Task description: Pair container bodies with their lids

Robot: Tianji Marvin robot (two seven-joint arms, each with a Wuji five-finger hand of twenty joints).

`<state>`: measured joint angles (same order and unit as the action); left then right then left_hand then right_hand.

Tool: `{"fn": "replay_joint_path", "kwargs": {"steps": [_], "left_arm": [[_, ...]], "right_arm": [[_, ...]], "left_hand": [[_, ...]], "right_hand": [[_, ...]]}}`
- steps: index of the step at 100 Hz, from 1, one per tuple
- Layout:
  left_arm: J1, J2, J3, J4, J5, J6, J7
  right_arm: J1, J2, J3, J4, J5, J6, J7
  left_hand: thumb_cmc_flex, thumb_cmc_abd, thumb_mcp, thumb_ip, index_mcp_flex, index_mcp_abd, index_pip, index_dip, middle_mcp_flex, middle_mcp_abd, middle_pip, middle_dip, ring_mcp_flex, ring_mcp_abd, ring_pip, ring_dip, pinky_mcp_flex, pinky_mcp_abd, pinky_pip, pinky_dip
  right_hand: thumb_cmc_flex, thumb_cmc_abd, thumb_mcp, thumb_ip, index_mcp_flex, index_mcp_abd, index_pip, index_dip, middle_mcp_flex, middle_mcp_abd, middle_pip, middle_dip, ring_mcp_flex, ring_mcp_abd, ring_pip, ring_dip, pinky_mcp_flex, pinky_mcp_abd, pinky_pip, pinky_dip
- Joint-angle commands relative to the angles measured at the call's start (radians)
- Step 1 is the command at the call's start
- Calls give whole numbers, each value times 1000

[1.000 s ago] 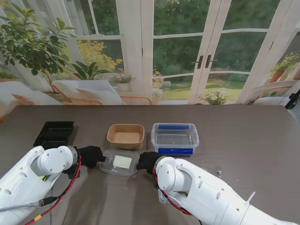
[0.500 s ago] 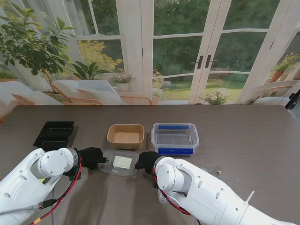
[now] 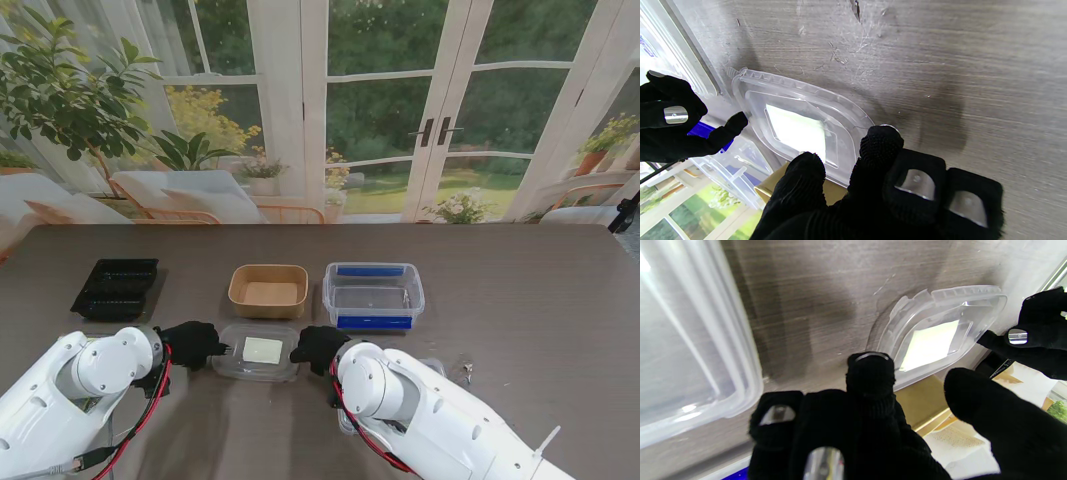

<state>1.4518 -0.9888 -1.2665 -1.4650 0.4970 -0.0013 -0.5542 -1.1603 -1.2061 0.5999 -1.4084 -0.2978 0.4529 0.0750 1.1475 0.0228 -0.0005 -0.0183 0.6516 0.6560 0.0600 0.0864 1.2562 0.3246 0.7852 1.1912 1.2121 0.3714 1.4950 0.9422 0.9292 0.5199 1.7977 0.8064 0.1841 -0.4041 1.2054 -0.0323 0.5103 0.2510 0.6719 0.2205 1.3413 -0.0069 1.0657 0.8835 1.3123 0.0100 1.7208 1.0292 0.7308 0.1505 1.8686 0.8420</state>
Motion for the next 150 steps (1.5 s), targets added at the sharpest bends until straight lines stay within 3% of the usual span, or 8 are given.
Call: {"fn": "replay_joint_path", "kwargs": {"steps": [1,71,150], "left_arm": [[11,-11,-2,-24,0,-8,-14],[77,-9,-71,-117,36,-9,-15],[86,-7,-102,-163,38,-30,-30]], "right_arm": [[-10,-6,-3,-25,0,-13,13],[-37,-2,40,-66,-3,-22,-8],[-38,-6,58,-93,-9,-17,-29]], "left_hand": [[15,46,-5,14,18,-169,16,9,-5,101,6,10,8,26,28,15,-6,-14,84,13],[14,46,-6,13,18,-170,16,9,-11,106,-14,0,-5,40,3,14,-35,-2,51,27],[15,46,-5,13,19,-169,16,10,-10,108,-18,0,-7,45,-4,17,-39,2,41,39]], "right_hand": [[-34,11,11,20,-27,-152,-59,-15,105,68,16,-3,4,-96,83,-5,475,6,225,-18],[-30,13,9,19,-16,-150,-66,-18,106,74,12,0,3,-83,85,-12,472,20,225,-34],[-29,13,12,19,-5,-151,-74,-22,106,76,12,2,2,-79,86,-15,471,28,225,-40]]}}
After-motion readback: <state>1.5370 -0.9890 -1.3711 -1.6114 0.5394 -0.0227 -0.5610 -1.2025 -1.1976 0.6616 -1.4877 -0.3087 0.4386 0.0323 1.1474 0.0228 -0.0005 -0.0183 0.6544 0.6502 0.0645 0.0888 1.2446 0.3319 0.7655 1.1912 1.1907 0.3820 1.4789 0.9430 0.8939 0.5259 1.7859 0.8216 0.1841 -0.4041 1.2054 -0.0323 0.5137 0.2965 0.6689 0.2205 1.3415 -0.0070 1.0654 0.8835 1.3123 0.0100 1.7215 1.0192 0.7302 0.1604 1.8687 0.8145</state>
